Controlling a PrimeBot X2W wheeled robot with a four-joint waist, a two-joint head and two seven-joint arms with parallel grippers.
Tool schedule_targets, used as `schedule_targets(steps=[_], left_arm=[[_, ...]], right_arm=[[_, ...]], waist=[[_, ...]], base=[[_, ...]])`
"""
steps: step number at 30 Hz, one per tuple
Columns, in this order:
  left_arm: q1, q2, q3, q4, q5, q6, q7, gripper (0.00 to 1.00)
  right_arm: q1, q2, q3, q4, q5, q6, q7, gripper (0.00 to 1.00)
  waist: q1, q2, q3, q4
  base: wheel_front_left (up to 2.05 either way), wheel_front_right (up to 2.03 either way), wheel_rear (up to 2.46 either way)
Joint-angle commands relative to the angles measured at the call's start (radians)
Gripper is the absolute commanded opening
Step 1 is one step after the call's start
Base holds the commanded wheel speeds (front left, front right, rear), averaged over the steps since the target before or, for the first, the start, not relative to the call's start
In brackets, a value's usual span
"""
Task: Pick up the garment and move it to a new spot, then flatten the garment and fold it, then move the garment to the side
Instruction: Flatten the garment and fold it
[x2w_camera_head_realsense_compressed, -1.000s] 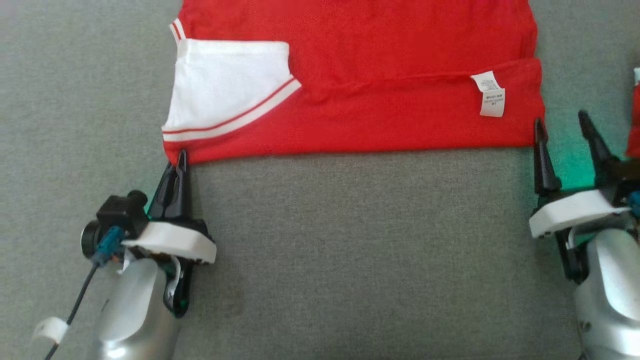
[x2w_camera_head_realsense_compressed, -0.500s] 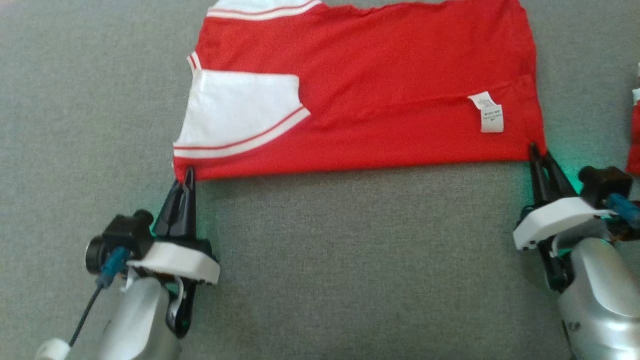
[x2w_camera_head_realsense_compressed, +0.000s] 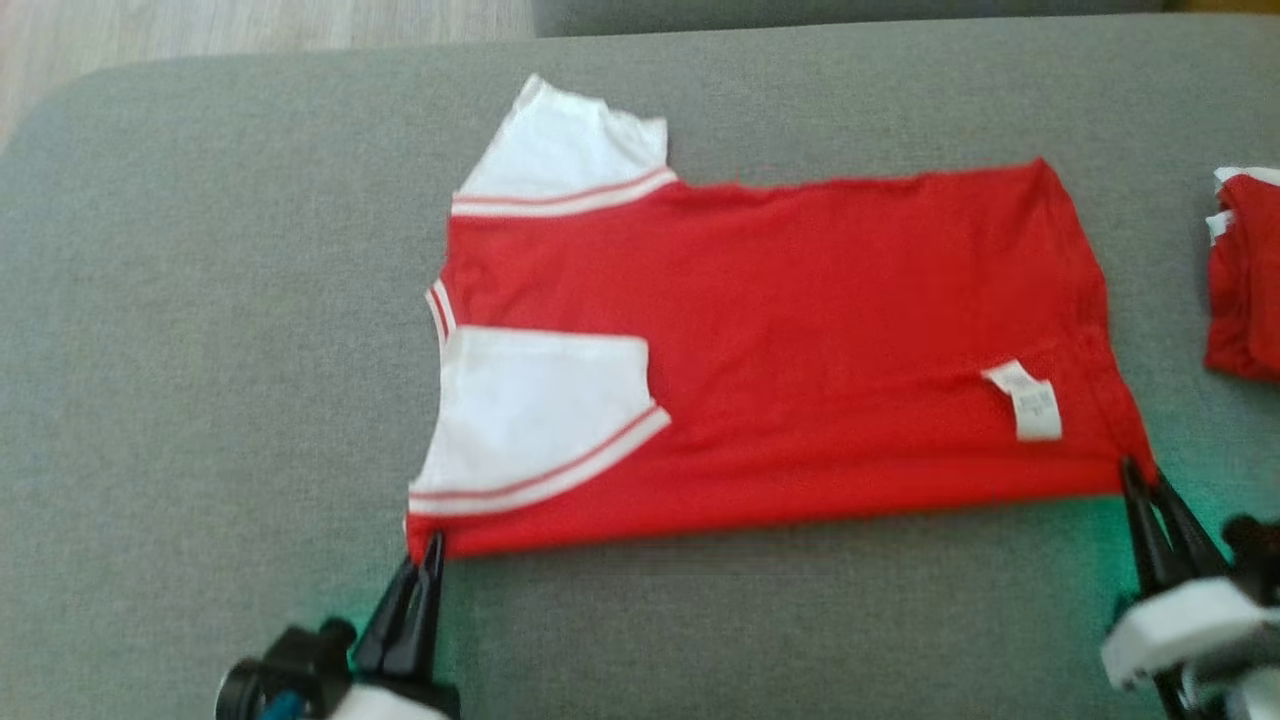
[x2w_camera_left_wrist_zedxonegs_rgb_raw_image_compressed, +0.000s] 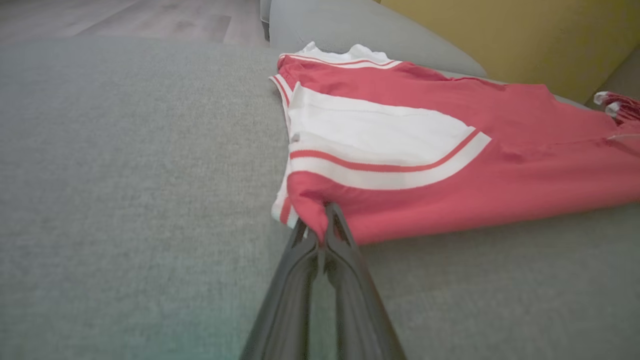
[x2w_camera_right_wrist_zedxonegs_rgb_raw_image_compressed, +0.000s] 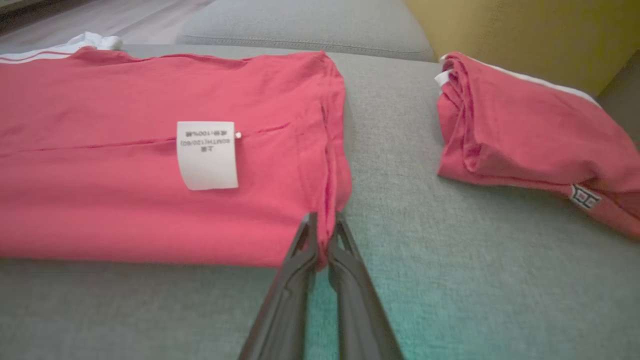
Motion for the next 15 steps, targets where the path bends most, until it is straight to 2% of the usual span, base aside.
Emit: schedule_targets(steps=[1,6,10,11,12,13,14,15], left_arm=[[0.005,0.028,0.032,-0.038,0.008,-0.001,-0.005,0.0],[0.067,0.034,0.023,-0.074,0.005,0.005,-0.003,0.0],[0.078,0.036,0.017,-0.087,0.0,0.009,0.012,0.0],[0.074,0.034,0.014,-0.088,0.0,0.009,0.018,0.0],[0.068,0.032,0.01,-0.089,0.0,0.01,0.024,0.0],[0.063,0.029,0.007,-0.093,-0.001,0.011,0.029,0.11],[0.058,0.027,0.004,-0.093,-0.004,0.01,0.041,1.0],[0.053,0.026,0.002,-0.095,-0.006,0.011,0.053,1.0]], right_arm=[[0.032,-0.032,-0.01,-0.068,-0.006,0.007,0.011,0.0],[0.155,-0.017,-0.056,-0.216,0.002,0.007,0.072,0.0],[0.2,-0.006,-0.068,-0.27,0.008,0.007,0.115,0.0],[0.206,-0.005,-0.068,-0.276,0.008,0.007,0.126,0.4],[0.209,-0.002,-0.072,-0.283,0.007,0.007,0.132,1.0],[0.208,0.002,-0.08,-0.291,0.005,0.007,0.134,1.0],[0.207,0.005,-0.082,-0.299,0.003,0.007,0.138,1.0],[0.207,0.006,-0.081,-0.308,0.001,0.007,0.143,1.0]], waist=[[0.0002,-0.0001,-0.002,0.0],[0.0002,-0.0001,-0.001,-0.004],[0.0002,-0.0001,0.006,-0.003],[0.0002,-0.0001,0.008,-0.002],[0.0002,-0.0001,0.01,-0.002],[0.0002,-0.0001,0.012,-0.002],[0.0002,-0.0001,0.014,-0.002],[0.0002,-0.0001,0.015,-0.003]], base=[[0.0,0.0,0.0],[0.0,0.0,0.0],[0.0,0.0,0.0],[0.0,0.0,0.0],[0.0,0.0,0.0],[0.0,0.0,0.0],[0.0,0.0,0.0],[0.0,0.0,0.0]])
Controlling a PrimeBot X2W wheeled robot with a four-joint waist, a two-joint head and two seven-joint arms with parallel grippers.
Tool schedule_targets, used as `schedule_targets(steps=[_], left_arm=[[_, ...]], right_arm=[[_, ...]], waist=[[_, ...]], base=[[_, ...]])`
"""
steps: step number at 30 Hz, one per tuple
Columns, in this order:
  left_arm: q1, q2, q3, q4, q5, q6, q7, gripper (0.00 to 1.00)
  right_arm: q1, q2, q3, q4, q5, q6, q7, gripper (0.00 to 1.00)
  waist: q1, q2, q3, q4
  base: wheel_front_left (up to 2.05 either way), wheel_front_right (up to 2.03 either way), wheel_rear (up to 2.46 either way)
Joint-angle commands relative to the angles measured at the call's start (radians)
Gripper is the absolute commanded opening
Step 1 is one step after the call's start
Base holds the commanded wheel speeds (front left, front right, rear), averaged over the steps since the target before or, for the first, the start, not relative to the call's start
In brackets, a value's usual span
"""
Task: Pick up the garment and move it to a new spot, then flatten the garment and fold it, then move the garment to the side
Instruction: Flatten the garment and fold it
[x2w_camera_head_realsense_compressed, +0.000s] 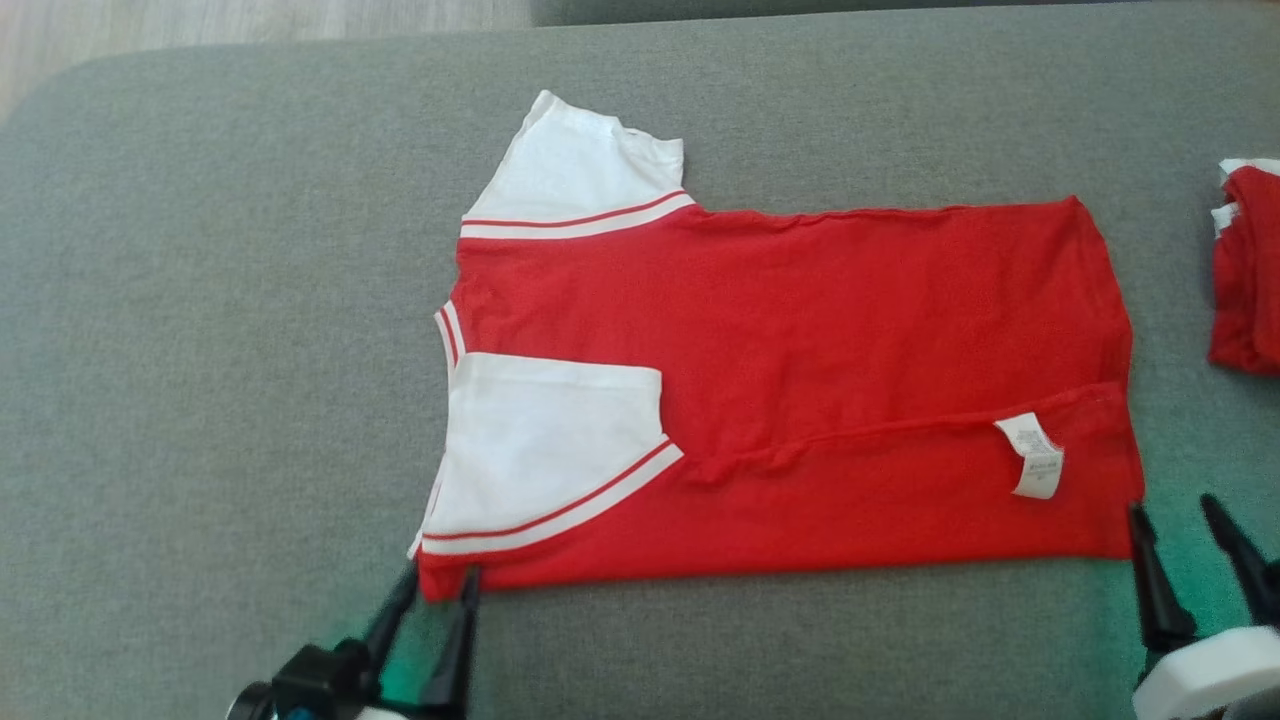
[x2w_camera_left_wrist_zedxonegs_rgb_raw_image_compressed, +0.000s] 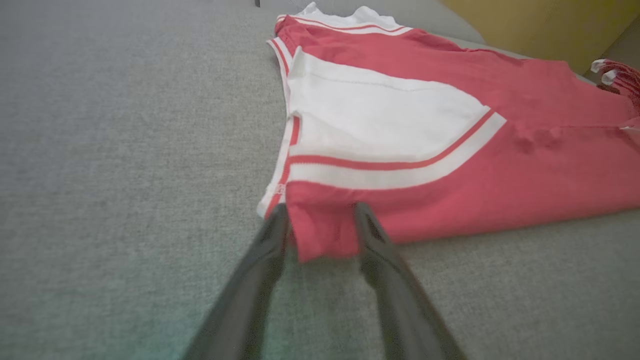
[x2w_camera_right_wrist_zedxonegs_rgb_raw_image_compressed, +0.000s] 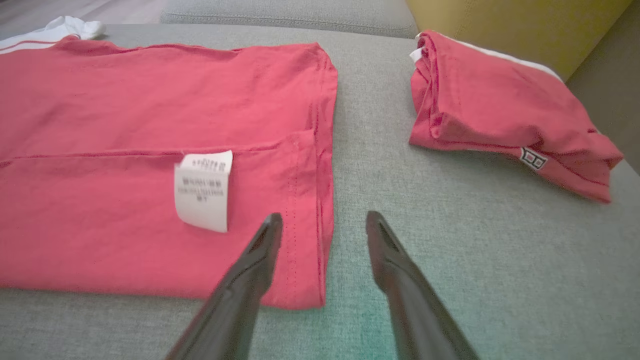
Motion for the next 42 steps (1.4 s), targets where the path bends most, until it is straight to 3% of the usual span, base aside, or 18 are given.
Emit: schedule_targets(steps=[1,8,10,14,17,20,24,28,35,42], left_arm=[[-0.033,0.01,0.027,-0.033,-0.01,0.011,0.012,1.0],[-0.083,0.083,0.04,-0.196,-0.027,0.003,0.115,1.0],[-0.17,0.17,0.056,-0.305,-0.056,-0.008,0.192,1.0],[-0.378,0.328,-0.002,-0.394,-0.129,-0.016,0.334,1.0],[-0.585,0.453,-0.097,-0.403,-0.231,-0.017,0.436,1.0],[-0.793,0.521,-0.166,-0.348,-0.37,-0.017,0.551,1.0],[-1.023,0.572,-0.264,-0.231,-0.51,-0.017,0.702,1.0],[-1.178,0.603,-0.34,-0.104,-0.566,-0.017,0.785,1.0],[-1.314,0.686,-0.462,0.064,-0.598,-0.017,0.802,1.0],[-1.365,0.739,-0.548,0.093,-0.647,-0.017,0.774,1.0]], right_arm=[[-0.003,-0.024,0.008,-0.046,-0.006,0.007,0.002,1.0],[-0.023,-0.031,-0.019,-0.137,-0.027,0.007,0.007,1.0],[-0.048,-0.025,-0.009,-0.18,-0.042,0.007,0.012,1.0],[-0.092,-0.026,0.018,-0.209,-0.059,0.007,0.014,1.0],[-0.125,-0.03,0.044,-0.216,-0.064,0.007,0.017,1.0],[-0.159,-0.028,0.065,-0.222,-0.071,0.007,0.017,1.0],[-0.203,-0.015,0.097,-0.226,-0.081,0.007,0.015,1.0],[-0.236,0.0,0.115,-0.214,-0.084,0.007,0.003,1.0],[-0.287,0.024,0.15,-0.171,-0.09,0.007,-0.032,1.0],[-0.306,0.038,0.156,-0.139,-0.094,0.007,-0.057,1.0]], waist=[[0.0001,0.0,0.002,-0.003],[0.0001,0.0,0.04,-0.02],[0.0001,0.0,0.072,-0.038],[0.0001,0.0,0.133,-0.067],[0.0001,0.0,0.186,-0.096],[0.0001,0.0,0.243,-0.128],[0.0001,0.0,0.308,-0.177],[0.0001,0.0,0.358,-0.219],[0.0001,0.0,0.427,-0.295],[0.0001,0.0,0.457,-0.318]], base=[[0.0,0.0,0.0],[0.0,0.0,0.0],[0.0,0.0,0.0],[0.0,0.0,0.0],[0.0,0.0,0.0],[0.0,0.0,0.0],[0.0,0.0,0.0],[0.0,0.0,0.0],[0.0,0.0,0.0],[0.0,0.0,0.0]])
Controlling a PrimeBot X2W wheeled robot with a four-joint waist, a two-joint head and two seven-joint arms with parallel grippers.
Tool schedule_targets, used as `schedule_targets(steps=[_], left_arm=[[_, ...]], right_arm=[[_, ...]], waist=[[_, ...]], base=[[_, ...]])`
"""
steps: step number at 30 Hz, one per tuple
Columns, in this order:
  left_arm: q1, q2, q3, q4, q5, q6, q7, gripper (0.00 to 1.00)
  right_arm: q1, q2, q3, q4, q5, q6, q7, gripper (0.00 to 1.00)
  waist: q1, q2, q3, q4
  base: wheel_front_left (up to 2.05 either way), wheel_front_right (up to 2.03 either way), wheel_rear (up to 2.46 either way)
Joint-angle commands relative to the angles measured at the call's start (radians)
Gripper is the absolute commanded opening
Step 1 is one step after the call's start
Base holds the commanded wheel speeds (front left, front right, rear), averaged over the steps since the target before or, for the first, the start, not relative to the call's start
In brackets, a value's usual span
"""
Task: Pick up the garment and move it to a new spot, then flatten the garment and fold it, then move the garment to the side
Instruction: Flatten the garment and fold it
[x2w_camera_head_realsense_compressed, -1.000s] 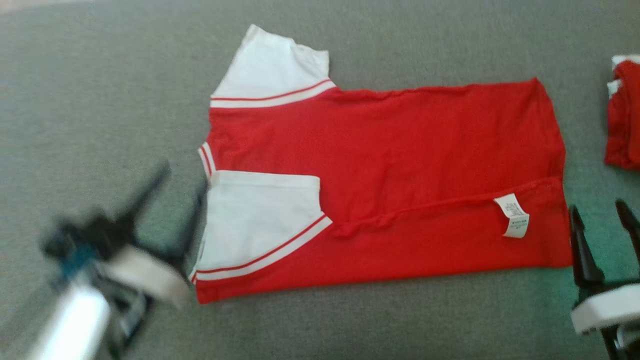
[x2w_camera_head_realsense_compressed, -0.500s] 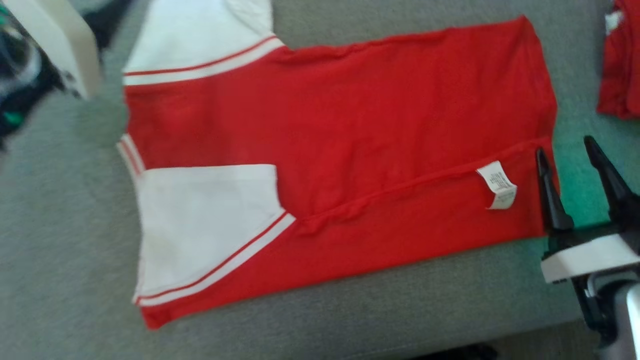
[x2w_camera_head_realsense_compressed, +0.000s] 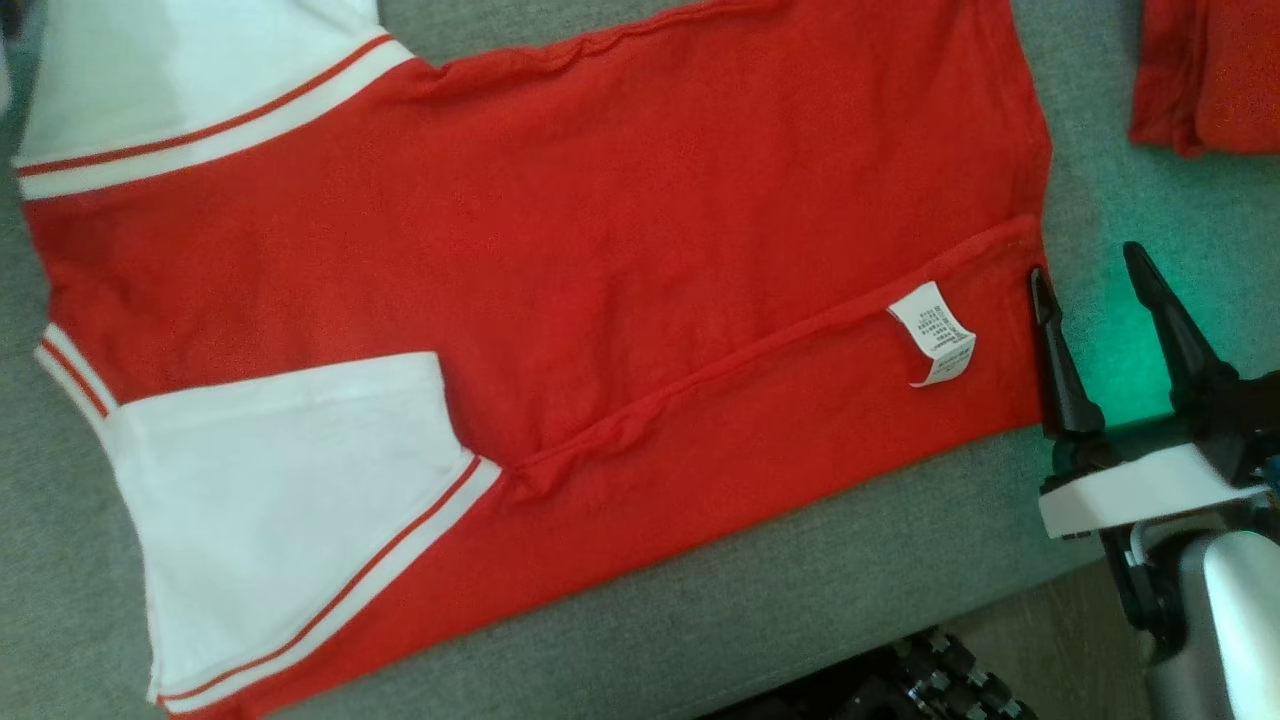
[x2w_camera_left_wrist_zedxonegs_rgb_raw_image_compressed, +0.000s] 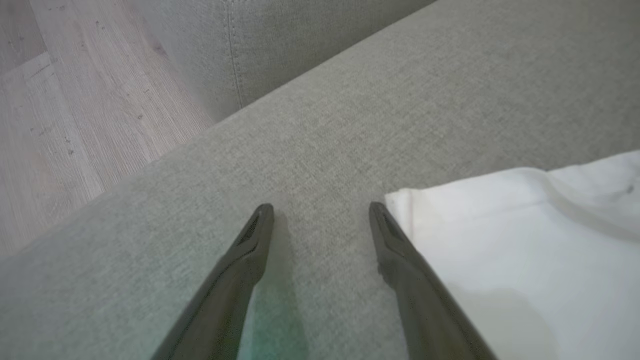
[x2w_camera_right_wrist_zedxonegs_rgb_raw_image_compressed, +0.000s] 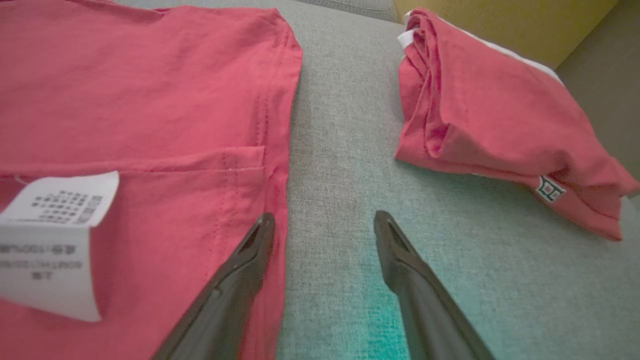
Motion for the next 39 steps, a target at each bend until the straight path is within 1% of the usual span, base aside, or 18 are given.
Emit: schedule_targets(steps=[1,5,11,19,23,29,30,31,32,33,37,39], left_arm=[[-0.049,0.055,0.025,-0.011,-0.016,0.002,-0.014,1.0],[-0.085,0.059,-0.005,-0.019,-0.043,0.002,-0.043,1.0],[-0.129,0.068,-0.038,-0.05,-0.085,0.002,-0.064,1.0],[-0.117,0.12,-0.095,-0.127,-0.208,0.002,-0.01,1.0],[-0.108,0.137,-0.125,-0.13,-0.208,0.002,-0.019,1.0],[-0.103,0.127,-0.167,-0.125,-0.219,0.002,-0.043,1.0],[-0.105,0.127,-0.178,-0.129,-0.216,0.002,-0.043,0.94],[-0.108,0.129,-0.187,-0.132,-0.214,0.002,-0.046,0.6],[-0.111,0.131,-0.195,-0.134,-0.213,0.002,-0.05,0.14],[-0.116,0.133,-0.205,-0.138,-0.209,0.002,-0.055,0.0],[-0.143,0.135,-0.235,-0.154,-0.184,0.002,-0.127,0.0],[-0.156,0.128,-0.254,-0.163,-0.174,0.002,-0.17,0.0]], right_arm=[[0.004,-0.006,0.013,-0.018,-0.007,0.007,-0.014,1.0],[0.0,0.005,0.012,-0.013,-0.016,0.007,-0.016,1.0],[-0.012,-0.002,0.006,-0.005,-0.016,0.007,-0.016,1.0],[-0.02,-0.006,0.005,0.006,-0.014,0.007,-0.021,1.0],[-0.024,0.003,0.011,0.003,-0.017,0.007,-0.023,1.0],[-0.03,0.01,0.016,0.015,-0.017,0.007,-0.031,1.0],[-0.03,0.012,0.015,0.016,-0.018,0.007,-0.032,1.0],[-0.03,0.011,0.014,0.017,-0.017,0.007,-0.032,1.0],[-0.03,0.011,0.013,0.018,-0.017,0.007,-0.033,1.0],[-0.029,0.012,0.011,0.017,-0.018,0.007,-0.033,1.0],[-0.039,0.01,0.01,-0.001,-0.012,0.007,-0.033,1.0],[-0.058,0.005,0.016,-0.012,0.033,0.007,-0.023,1.0]], waist=[[0.0,0.0,0.011,-0.006],[0.0,0.0,0.018,-0.003],[0.0,0.0,0.018,0.005],[0.0,0.0,0.015,0.013],[0.0,0.0,0.022,0.009],[0.0,0.0,0.027,0.001],[0.0,0.0,0.026,0.0],[0.0,0.0,0.025,-0.001],[0.0,0.0,0.023,-0.002],[0.0,0.0,0.021,-0.002],[0.0,0.0,0.008,0.008],[0.0,0.0,-0.001,0.021]], base=[[0.0,0.0,0.0],[0.0,0.0,0.0],[0.0,0.0,0.0],[0.0,0.0,0.0],[0.0,0.0,0.0],[0.0,0.0,0.0],[0.0,0.0,0.0],[0.0,0.0,0.0],[0.0,0.0,0.0],[0.0,0.0,0.0],[0.0,0.0,0.0],[0.0,0.0,0.0]])
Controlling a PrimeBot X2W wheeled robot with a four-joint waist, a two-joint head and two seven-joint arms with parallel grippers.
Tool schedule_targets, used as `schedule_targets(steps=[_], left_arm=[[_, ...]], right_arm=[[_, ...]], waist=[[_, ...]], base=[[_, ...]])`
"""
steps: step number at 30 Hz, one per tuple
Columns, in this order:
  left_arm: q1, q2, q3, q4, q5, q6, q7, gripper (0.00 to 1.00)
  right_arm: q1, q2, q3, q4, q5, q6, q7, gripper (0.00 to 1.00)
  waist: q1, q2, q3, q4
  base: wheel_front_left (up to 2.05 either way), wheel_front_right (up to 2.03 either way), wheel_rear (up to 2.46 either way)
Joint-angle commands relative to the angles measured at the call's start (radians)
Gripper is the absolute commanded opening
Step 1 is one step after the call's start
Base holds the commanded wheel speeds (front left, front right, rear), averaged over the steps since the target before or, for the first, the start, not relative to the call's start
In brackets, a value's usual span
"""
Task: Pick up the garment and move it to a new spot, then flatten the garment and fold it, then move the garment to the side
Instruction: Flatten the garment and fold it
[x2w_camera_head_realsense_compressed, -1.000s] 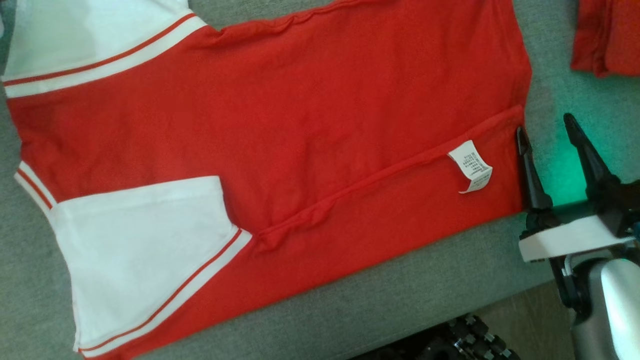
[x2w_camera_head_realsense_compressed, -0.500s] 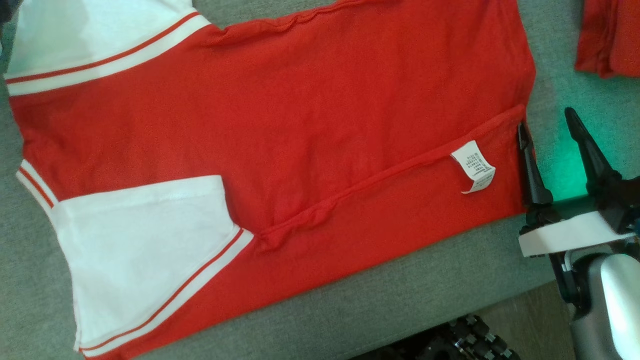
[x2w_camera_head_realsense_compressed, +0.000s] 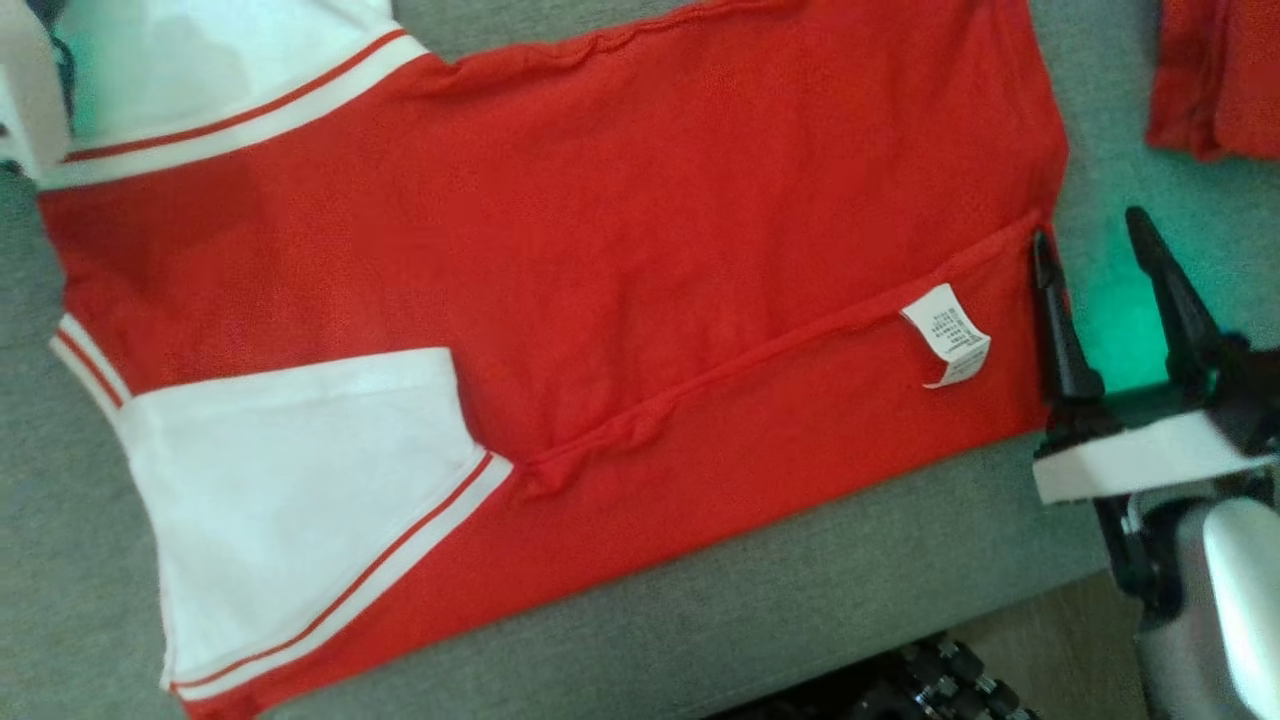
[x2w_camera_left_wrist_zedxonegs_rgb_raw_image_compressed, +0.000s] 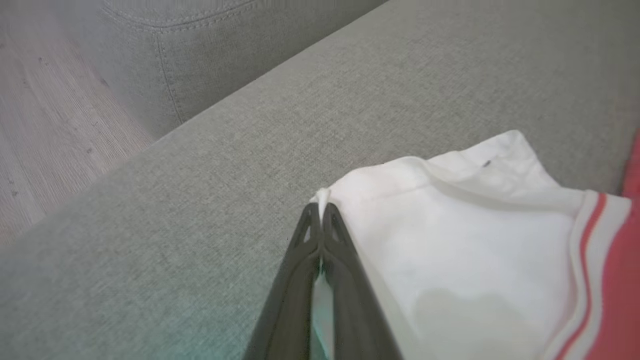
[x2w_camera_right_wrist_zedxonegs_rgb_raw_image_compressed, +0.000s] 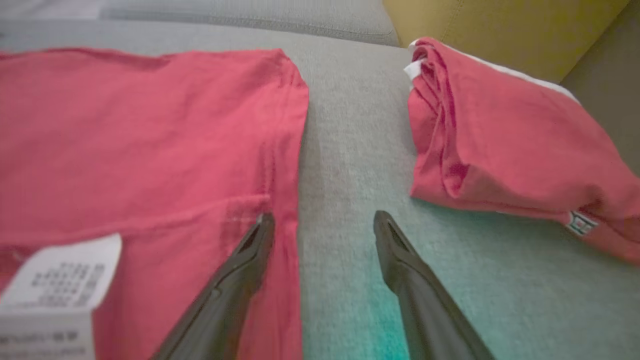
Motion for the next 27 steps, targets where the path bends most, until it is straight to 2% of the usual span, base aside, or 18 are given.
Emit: schedule_targets(steps=[1,6,11,12,17,23,27], left_arm=[[-0.056,0.031,0.027,-0.024,0.014,0.002,-0.043,0.0],[-0.093,0.017,-0.025,-0.035,0.019,0.002,-0.126,0.0],[-0.136,-0.01,-0.067,-0.043,0.021,0.002,-0.183,0.0],[-0.136,-0.01,-0.067,-0.043,0.021,0.002,-0.183,0.0],[-0.165,-0.023,-0.091,-0.051,0.006,0.002,-0.225,0.0],[-0.177,-0.009,-0.109,-0.061,-0.01,0.002,-0.254,0.0],[-0.18,-0.002,-0.113,-0.065,-0.014,0.002,-0.265,0.0]], right_arm=[[-0.028,-0.025,0.022,-0.043,0.058,0.007,0.018,1.0],[-0.189,-0.105,0.022,-0.041,0.081,0.007,0.121,1.0],[-0.358,-0.189,0.065,0.089,0.097,0.007,0.258,1.0],[-0.358,-0.189,0.065,0.089,0.097,0.007,0.258,1.0],[-0.442,-0.273,0.117,0.171,0.106,0.007,0.354,1.0],[-0.465,-0.336,0.213,0.153,0.174,0.007,0.437,1.0],[-0.473,-0.364,0.219,0.128,0.188,0.007,0.456,1.0]], waist=[[0.0,0.0,-0.014,0.02],[0.0,0.0,-0.032,0.057],[0.0,0.0,-0.026,0.11],[0.0,0.0,-0.026,0.11],[0.0,0.0,-0.019,0.142],[0.0,0.0,-0.023,0.151],[0.0,0.0,-0.023,0.155]], base=[[0.0,0.0,0.0],[0.0,0.0,0.0],[0.0,0.0,0.0],[0.0,0.0,0.0],[0.0,0.0,0.0],[0.0,0.0,0.0],[0.0,0.0,0.0]])
